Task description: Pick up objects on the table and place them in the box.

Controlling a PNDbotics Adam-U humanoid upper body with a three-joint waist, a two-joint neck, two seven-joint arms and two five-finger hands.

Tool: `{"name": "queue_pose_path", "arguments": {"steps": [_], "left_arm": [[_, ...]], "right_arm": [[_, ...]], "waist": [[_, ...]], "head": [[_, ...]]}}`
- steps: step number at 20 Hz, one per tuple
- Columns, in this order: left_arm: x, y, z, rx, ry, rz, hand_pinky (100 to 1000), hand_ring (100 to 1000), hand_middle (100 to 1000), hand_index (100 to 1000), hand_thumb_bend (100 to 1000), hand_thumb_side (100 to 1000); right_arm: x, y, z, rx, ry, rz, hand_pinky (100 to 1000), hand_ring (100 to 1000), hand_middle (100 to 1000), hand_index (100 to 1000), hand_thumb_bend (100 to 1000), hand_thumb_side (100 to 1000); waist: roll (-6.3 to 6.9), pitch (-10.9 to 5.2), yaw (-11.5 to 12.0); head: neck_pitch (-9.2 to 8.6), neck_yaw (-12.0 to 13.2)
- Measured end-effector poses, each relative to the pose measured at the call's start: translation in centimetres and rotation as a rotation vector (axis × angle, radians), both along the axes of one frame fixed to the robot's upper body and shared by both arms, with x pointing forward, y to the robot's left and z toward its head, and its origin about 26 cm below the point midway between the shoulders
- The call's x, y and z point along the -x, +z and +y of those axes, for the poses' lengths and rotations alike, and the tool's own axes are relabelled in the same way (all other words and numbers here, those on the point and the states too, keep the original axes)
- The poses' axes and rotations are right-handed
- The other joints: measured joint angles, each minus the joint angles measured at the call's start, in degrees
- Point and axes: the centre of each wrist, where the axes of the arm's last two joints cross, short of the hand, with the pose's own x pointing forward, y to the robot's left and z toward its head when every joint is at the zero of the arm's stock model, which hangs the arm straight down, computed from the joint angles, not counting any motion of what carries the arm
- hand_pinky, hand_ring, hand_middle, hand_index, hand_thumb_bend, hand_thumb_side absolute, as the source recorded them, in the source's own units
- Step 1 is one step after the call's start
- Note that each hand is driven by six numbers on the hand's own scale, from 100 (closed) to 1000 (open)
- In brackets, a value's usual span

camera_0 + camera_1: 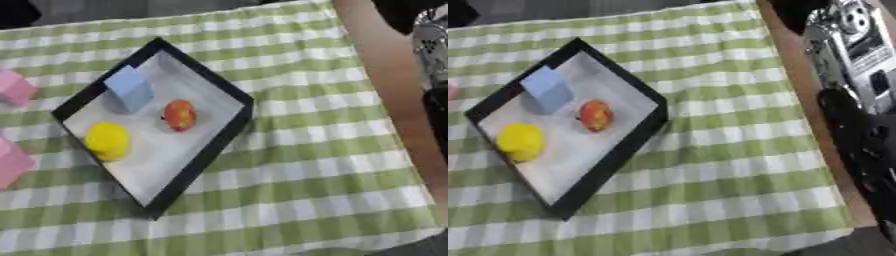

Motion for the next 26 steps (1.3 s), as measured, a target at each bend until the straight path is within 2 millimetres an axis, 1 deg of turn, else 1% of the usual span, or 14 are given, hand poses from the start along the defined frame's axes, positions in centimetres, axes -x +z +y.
{"name": "queue_pose_path", "arguments": {"steps": [1, 2, 3, 4, 5, 6, 8, 12, 14, 16, 17, 19, 23, 26], "left_arm": [[-0.2, 0.4, -0.2, -0.043, -0.059, 0.014, 890, 881, 861, 868, 668, 312], [-0.3, 0.8, -0.4, -0.091, -0.114, 0.026, 890, 881, 857, 866, 685, 294], [-0.5, 1.2, -0.6, -0.142, -0.16, 0.037, 890, 878, 844, 855, 723, 196], [-0.6, 1.4, -0.7, -0.195, -0.201, 0.049, 888, 876, 836, 851, 727, 167], [-0.6, 1.6, -0.9, -0.247, -0.234, 0.059, 886, 870, 814, 840, 759, 100], [-0.7, 1.6, -1.0, -0.295, -0.264, 0.07, 885, 869, 812, 838, 736, 100], [-0.8, 1.7, -1.1, -0.382, -0.308, 0.088, 877, 855, 799, 829, 761, 100], [-0.8, 2.0, -1.4, -0.543, -0.342, 0.076, 868, 847, 798, 831, 772, 100], [-0.8, 1.7, -1.5, -0.583, -0.356, 0.064, 865, 843, 795, 829, 775, 100], [-0.9, 1.1, -1.5, -0.591, -0.372, 0.063, 864, 840, 793, 828, 773, 100], [-0.9, 0.8, -1.4, -0.59, -0.378, 0.067, 863, 835, 791, 828, 743, 100], [-0.9, 0.1, -1.1, -0.578, -0.385, 0.085, 863, 833, 792, 829, 730, 100], [-1.0, -0.6, -0.9, -0.555, -0.4, 0.114, 863, 832, 793, 831, 718, 100], [-1.1, -0.5, -0.9, -0.547, -0.396, 0.126, 865, 831, 794, 837, 714, 100]], "right_arm": [[0.0, 0.0, 0.0, 0.002, 0.002, 0.001, 940, 755, 665, 757, 100, 396], [0.1, 0.0, 0.1, 0.003, 0.004, 0.001, 940, 755, 665, 757, 100, 397], [0.1, 0.0, 0.1, 0.004, 0.005, 0.002, 940, 754, 664, 756, 100, 399], [0.1, 0.0, 0.1, 0.006, 0.007, 0.004, 940, 754, 664, 756, 100, 400], [0.1, 0.0, 0.1, 0.009, 0.009, 0.005, 940, 754, 664, 756, 100, 399], [0.1, 0.0, 0.2, 0.01, 0.011, 0.006, 940, 754, 664, 756, 100, 402], [0.2, -0.1, 0.2, 0.013, 0.013, 0.009, 940, 753, 663, 756, 100, 404], [0.2, -0.1, 0.2, 0.017, 0.016, 0.014, 940, 752, 662, 756, 100, 406], [0.2, -0.1, 0.2, 0.018, 0.018, 0.015, 940, 752, 662, 755, 100, 406], [0.2, -0.1, 0.3, 0.021, 0.022, 0.017, 940, 752, 662, 755, 100, 406], [0.2, -0.1, 0.3, 0.022, 0.024, 0.017, 940, 752, 662, 755, 100, 405], [0.2, -0.1, 0.4, 0.023, 0.028, 0.014, 940, 752, 661, 755, 100, 405], [0.4, -0.1, 0.4, 0.024, 0.03, 0.012, 940, 751, 660, 755, 100, 410], [0.4, -0.6, 0.2, 0.022, 0.021, 0.023, 940, 751, 660, 754, 100, 411]], "waist": [[0.0, 0.0, 0.0], [0.0, -0.03, 0.0], [0.0, -0.06, -0.1], [0.01, -0.09, -0.1], [0.01, -0.09, -0.1], [0.01, -0.09, -0.1], [0.07, -0.09, -0.1], [0.28, -0.09, -0.1], [0.28, -0.09, -0.1], [0.28, -0.09, -0.2], [0.28, -0.09, -0.2], [0.28, -0.09, -0.3], [0.2, -0.09, 0.2], [-0.78, -0.09, 0.9]], "head": [[0.0, 0.0], [0.0, 0.0], [0.0, 0.0], [0.0, 0.0], [0.0, 0.1], [0.0, 0.1], [0.0, 0.1], [0.0, 0.2], [0.0, 0.3], [0.0, 0.4], [0.0, 0.5], [0.0, 0.6], [0.0, 0.5], [0.0, 0.0]]}}
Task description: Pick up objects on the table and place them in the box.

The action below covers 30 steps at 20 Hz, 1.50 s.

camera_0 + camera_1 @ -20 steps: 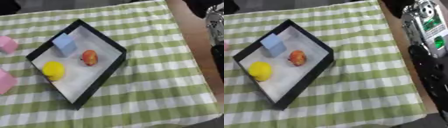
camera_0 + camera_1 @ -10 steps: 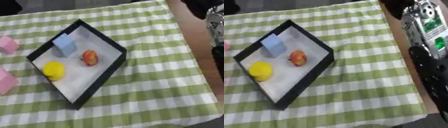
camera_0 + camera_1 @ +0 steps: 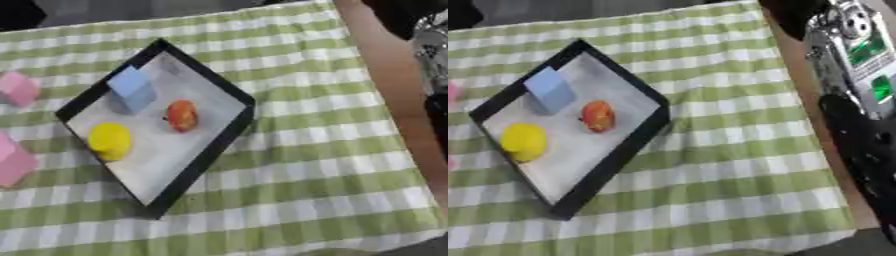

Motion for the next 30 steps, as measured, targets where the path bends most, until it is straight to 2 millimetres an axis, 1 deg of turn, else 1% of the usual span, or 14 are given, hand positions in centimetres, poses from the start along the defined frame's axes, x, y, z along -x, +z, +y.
{"name": "queue_pose_path", "arguments": {"steps": [2, 3, 4, 6, 9, 12, 18, 19, 20, 24, 26, 30], "left_arm": [[0.0, -0.1, 0.1, 0.014, 0.008, 0.011, 866, 831, 796, 844, 736, 100], [-0.1, -0.3, 0.1, 0.023, 0.011, 0.016, 867, 831, 795, 845, 741, 111], [-0.1, -0.3, 0.1, 0.028, 0.016, 0.02, 867, 830, 796, 848, 761, 193], [-0.1, -0.1, 0.2, 0.037, 0.024, 0.024, 867, 831, 796, 850, 766, 227], [-0.2, -0.2, 0.3, 0.046, 0.033, 0.037, 868, 831, 796, 850, 765, 236], [-0.2, -0.4, 0.2, 0.062, 0.034, 0.048, 868, 829, 795, 852, 758, 270], [0.0, -1.1, 0.6, 0.109, 0.062, 0.092, 874, 823, 790, 858, 708, 352], [0.0, -1.3, 0.7, 0.125, 0.07, 0.104, 874, 823, 790, 858, 706, 355], [0.1, -1.5, 0.8, 0.139, 0.077, 0.114, 877, 825, 789, 859, 695, 391], [0.4, -2.1, 1.0, 0.2, 0.114, 0.14, 879, 828, 790, 854, 683, 437], [0.5, -2.4, 1.0, 0.225, 0.148, 0.139, 880, 828, 789, 852, 664, 433], [0.8, -2.9, 0.6, 0.265, 0.217, 0.121, 880, 828, 789, 852, 664, 433]], "right_arm": [[0.1, -0.2, -0.2, -0.004, -0.008, 0.001, 940, 751, 660, 754, 100, 411], [0.1, -0.3, -0.3, -0.006, -0.013, 0.003, 940, 751, 660, 754, 100, 411], [0.1, -0.3, -0.4, -0.009, -0.018, 0.004, 940, 751, 659, 754, 100, 411], [0.2, -0.5, -0.6, -0.014, -0.026, 0.005, 940, 751, 659, 754, 100, 412], [0.2, -0.7, -0.8, -0.02, -0.037, 0.01, 940, 750, 659, 754, 100, 411], [0.2, -1.0, -0.9, -0.027, -0.048, 0.016, 940, 750, 659, 754, 100, 410], [0.3, -1.5, -1.2, -0.037, -0.062, 0.032, 941, 750, 658, 754, 100, 414], [0.3, -1.6, -1.2, -0.037, -0.063, 0.035, 941, 750, 658, 754, 100, 414], [0.3, -1.6, -1.2, -0.038, -0.064, 0.036, 941, 750, 658, 753, 100, 415], [0.4, -1.9, -1.3, -0.038, -0.067, 0.045, 941, 750, 657, 753, 100, 423], [0.4, -1.9, -1.3, -0.037, -0.067, 0.047, 942, 749, 657, 753, 100, 426], [0.4, -2.0, -1.4, -0.032, -0.074, 0.052, 942, 749, 657, 753, 100, 426]], "waist": [[-0.7, 0.0, 0.5], [-0.77, 0.0, 0.6], [-0.77, 0.0, 0.6], [-0.85, 0.0, 1.0], [-1.11, -0.17, 1.8], [-1.12, -0.94, 2.0], [-1.19, -1.21, 1.9], [-1.19, -1.28, 2.0], [-1.19, -1.41, 2.1], [-1.19, -1.53, 2.6], [-1.19, -1.53, 2.8], [-1.19, -1.53, 2.9]], "head": [[0.0, -0.2], [0.0, -0.2], [0.0, -0.2], [0.0, -0.1], [0.0, 0.1], [0.01, 0.2], [0.01, 0.2], [0.01, 0.1], [0.01, 0.0], [0.01, -0.3], [0.01, -0.5], [0.01, -0.6]]}}
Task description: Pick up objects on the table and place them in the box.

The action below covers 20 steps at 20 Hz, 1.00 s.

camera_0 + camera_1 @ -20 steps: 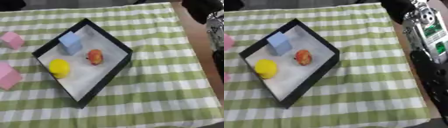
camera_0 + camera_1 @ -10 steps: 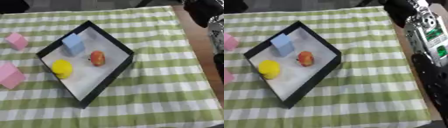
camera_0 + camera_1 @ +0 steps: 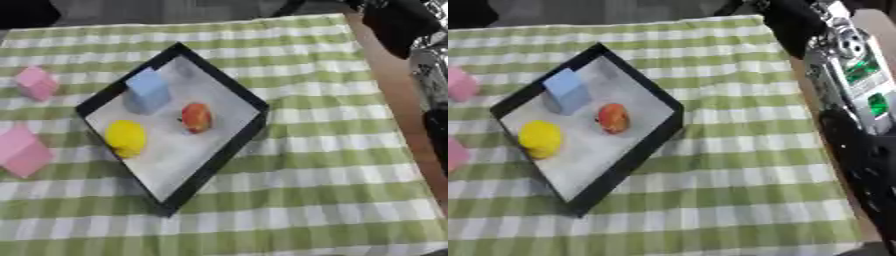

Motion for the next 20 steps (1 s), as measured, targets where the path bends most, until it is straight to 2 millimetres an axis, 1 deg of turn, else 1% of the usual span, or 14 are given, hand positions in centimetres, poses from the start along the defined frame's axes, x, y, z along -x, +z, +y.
{"name": "queue_pose_path", "arguments": {"steps": [1, 2, 4, 6, 8, 11, 14, 20], "left_arm": [[0.0, -0.1, -0.1, 0.005, 0.011, -0.002, 891, 831, 786, 847, 591, 516], [0.2, -0.4, 0.0, 0.012, 0.029, 0.002, 888, 829, 785, 847, 591, 564], [0.6, -1.4, 0.8, 0.039, 0.09, 0.024, 882, 825, 781, 851, 604, 661], [0.8, -1.9, 1.4, 0.067, 0.151, 0.026, 884, 826, 782, 852, 631, 711], [0.8, -2.1, 1.7, 0.079, 0.2, 0.019, 887, 829, 784, 852, 668, 737], [0.9, -2.5, 1.4, 0.085, 0.251, 0.006, 896, 838, 789, 857, 664, 768], [1.0, -2.7, 0.2, 0.083, 0.27, -0.016, 903, 845, 793, 861, 667, 772], [1.0, -2.9, -1.8, 0.07, 0.311, -0.036, 915, 854, 796, 865, 688, 782]], "right_arm": [[0.0, 0.0, 0.0, 0.001, -0.001, 0.002, 944, 750, 657, 752, 100, 439], [0.0, -0.1, -0.1, 0.002, -0.003, 0.004, 945, 751, 659, 753, 100, 443], [0.0, -0.1, -0.1, 0.007, -0.005, 0.006, 948, 751, 652, 754, 100, 453], [0.0, -0.1, 0.0, 0.013, -0.002, 0.01, 949, 749, 652, 755, 100, 457], [-0.1, 0.0, 0.1, 0.014, 0.005, 0.016, 950, 748, 652, 755, 100, 460], [-0.3, 0.1, 0.2, 0.017, 0.011, 0.02, 950, 747, 652, 755, 100, 462], [-0.5, 0.2, 0.3, 0.018, 0.017, 0.02, 951, 747, 653, 755, 100, 465], [-0.6, 0.2, 0.4, 0.024, 0.025, 0.024, 952, 748, 654, 756, 100, 472]], "waist": [[0.0, 0.0, 0.0], [0.0, 0.05, 0.1], [0.0, 0.07, 0.2], [0.0, 0.07, 0.0], [0.0, 0.07, -0.1], [0.0, 0.07, -0.4], [0.0, 0.07, -0.4], [0.0, 0.08, -0.7]], "head": [[0.0, -0.1], [0.0, -0.3], [0.0, -0.4], [0.0, -0.4], [0.0, -0.4], [0.0, -0.3], [0.0, -0.1], [0.0, 1.7]]}}
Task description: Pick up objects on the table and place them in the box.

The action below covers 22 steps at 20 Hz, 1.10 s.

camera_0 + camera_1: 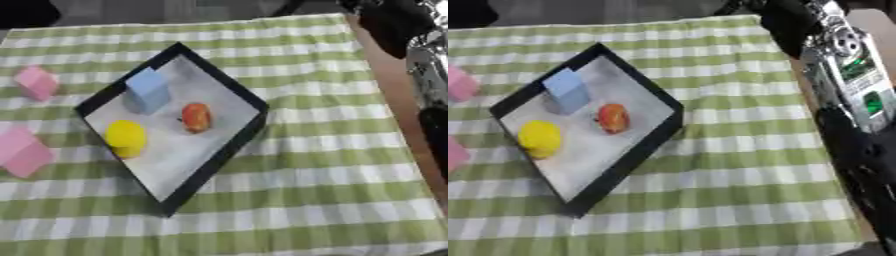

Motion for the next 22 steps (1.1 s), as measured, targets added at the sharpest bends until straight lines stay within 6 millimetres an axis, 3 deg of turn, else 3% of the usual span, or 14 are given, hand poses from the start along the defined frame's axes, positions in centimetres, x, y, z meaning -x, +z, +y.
{"name": "queue_pose_path", "arguments": {"steps": [11, 22], "left_arm": [[-1.6, 0.0, -2.3, -0.05, 0.109, 0.046, 893, 802, 740, 832, 695, 783], [-2.1, -0.4, -4.3, -0.053, 0.141, 0.091, 903, 818, 759, 849, 701, 779]], "right_arm": [[-0.2, -0.1, 0.2, 0.005, 0.009, 0.008, 954, 749, 656, 757, 100, 482], [-0.3, -0.3, 0.3, 0.018, 0.013, 0.017, 956, 750, 658, 758, 100, 494]], "waist": [[0.0, 0.0, -0.6], [0.01, 0.45, -0.7]], "head": [[0.0, 0.6], [0.0, 1.6]]}}
